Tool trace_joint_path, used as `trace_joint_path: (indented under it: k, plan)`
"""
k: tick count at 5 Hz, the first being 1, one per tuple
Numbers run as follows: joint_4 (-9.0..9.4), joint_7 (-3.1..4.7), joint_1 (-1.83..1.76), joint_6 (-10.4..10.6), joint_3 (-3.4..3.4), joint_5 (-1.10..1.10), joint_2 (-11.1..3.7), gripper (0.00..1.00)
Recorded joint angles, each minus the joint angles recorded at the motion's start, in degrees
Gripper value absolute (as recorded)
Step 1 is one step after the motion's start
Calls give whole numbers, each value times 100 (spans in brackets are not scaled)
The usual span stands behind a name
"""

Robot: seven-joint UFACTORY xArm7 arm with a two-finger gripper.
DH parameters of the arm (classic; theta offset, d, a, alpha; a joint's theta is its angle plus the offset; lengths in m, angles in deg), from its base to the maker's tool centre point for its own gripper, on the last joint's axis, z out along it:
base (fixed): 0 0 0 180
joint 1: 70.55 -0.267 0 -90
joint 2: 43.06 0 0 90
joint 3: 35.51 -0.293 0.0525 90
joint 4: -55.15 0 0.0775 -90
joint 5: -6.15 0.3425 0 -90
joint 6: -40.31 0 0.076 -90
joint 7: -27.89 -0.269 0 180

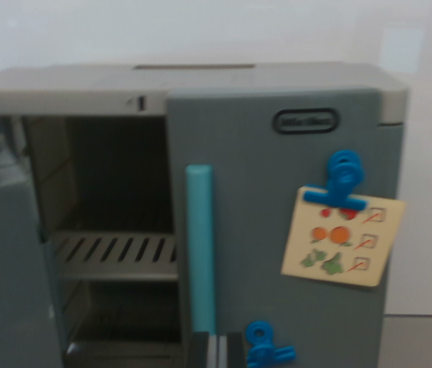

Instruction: Close fridge door

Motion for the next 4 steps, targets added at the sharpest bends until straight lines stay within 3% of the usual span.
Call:
trace_joint_path:
  k: [1, 2, 3, 4]
  plan:
    - [0, 0, 0, 0, -180, 0, -84, 100]
    - [0, 0, 0, 0, -180, 0, -84, 100]
    - [0, 0, 0, 0, -404, 0, -249, 100]
    - [0, 0, 0, 0, -404, 0, -249, 100]
